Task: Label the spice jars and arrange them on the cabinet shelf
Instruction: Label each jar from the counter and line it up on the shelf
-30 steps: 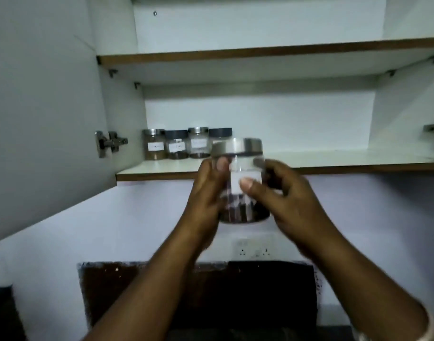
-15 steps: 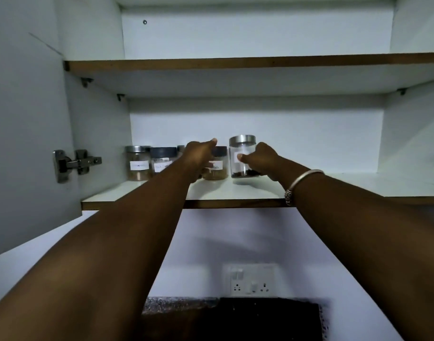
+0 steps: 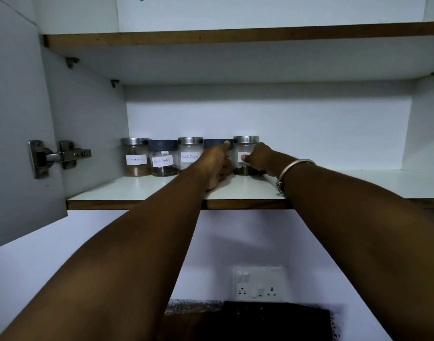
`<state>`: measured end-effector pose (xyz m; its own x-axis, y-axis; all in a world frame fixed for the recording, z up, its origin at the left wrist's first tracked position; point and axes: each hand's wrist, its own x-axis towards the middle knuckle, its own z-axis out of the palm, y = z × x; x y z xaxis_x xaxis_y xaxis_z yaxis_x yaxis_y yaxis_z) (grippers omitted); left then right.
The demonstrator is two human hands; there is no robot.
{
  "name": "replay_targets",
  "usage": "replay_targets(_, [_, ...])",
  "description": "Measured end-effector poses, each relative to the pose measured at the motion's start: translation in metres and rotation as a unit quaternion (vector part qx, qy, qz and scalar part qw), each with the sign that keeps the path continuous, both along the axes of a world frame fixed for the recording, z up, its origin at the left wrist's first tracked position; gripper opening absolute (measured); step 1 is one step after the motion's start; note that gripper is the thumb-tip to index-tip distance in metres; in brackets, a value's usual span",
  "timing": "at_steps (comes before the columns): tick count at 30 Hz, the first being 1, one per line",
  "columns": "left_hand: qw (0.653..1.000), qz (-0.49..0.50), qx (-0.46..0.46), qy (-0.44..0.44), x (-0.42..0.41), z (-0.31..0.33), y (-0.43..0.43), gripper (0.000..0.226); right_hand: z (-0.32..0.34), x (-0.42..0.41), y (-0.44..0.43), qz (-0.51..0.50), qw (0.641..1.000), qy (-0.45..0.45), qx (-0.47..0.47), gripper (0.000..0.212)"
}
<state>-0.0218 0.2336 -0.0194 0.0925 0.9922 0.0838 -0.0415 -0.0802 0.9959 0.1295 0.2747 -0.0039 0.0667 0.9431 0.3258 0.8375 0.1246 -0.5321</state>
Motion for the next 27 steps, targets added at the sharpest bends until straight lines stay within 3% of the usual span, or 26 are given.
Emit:
replay_targets(2, [1.000,-0.001,-0.003,-0.007,0.002,0.000,0.001,0.042,0.000,-0.001,0.000,0.003,1.000,0.006,-0.004,0.038])
replay_targets(6, [1.000,-0.008,-0.003,-0.015,0.003,0.001,0.003,0.042,-0.001,0.001,-0.002,0.025,0.994,0.103,-0.009,0.054])
replay_targets(10, [0.997,-0.020,0.014,-0.078,-0.001,-0.003,-0.018,0.035,0.002,0.002,-0.038,0.046,0.950,0.307,0.034,0.051])
replay_targets(12, [0.995,-0.034,0.051,-0.084,-0.003,-0.003,-0.048,0.035,0.003,-0.001,-0.078,0.050,0.933,0.345,0.086,0.042])
replay_targets(15, [0.986,-0.060,0.154,-0.022,-0.016,-0.049,-0.095,0.024,-0.023,0.004,-0.141,0.083,0.935,0.312,0.147,0.040])
replay_targets(16, [0.969,-0.029,0.241,0.039,-0.025,-0.074,-0.112,0.028,-0.043,0.007,-0.162,0.102,0.942,0.270,0.172,0.039])
replay_targets(18, [0.895,0.002,0.414,0.168,-0.038,-0.128,-0.144,0.032,-0.098,0.008,-0.208,0.107,0.950,0.171,0.239,0.043])
replay_targets(20, [0.884,-0.049,0.442,0.145,-0.039,-0.172,-0.176,0.029,-0.167,0.000,-0.249,0.155,0.935,0.168,0.271,0.027])
replay_targets(21, [0.903,-0.065,0.417,0.088,-0.035,-0.193,-0.186,0.033,-0.204,-0.006,-0.265,0.176,0.934,0.181,0.253,0.021])
replay_targets(23, [0.960,-0.060,0.274,0.019,-0.024,-0.254,-0.205,0.038,-0.280,-0.013,-0.284,0.158,0.965,0.166,0.129,0.025])
replay_targets(25, [0.990,-0.045,0.113,0.071,-0.013,-0.332,-0.227,0.039,-0.356,-0.010,-0.291,0.127,0.987,0.069,-0.065,0.034])
replay_targets(27, [0.987,-0.060,-0.010,0.152,-0.010,-0.408,-0.247,0.038,-0.423,0.000,-0.302,0.075,0.964,-0.063,-0.248,0.061])
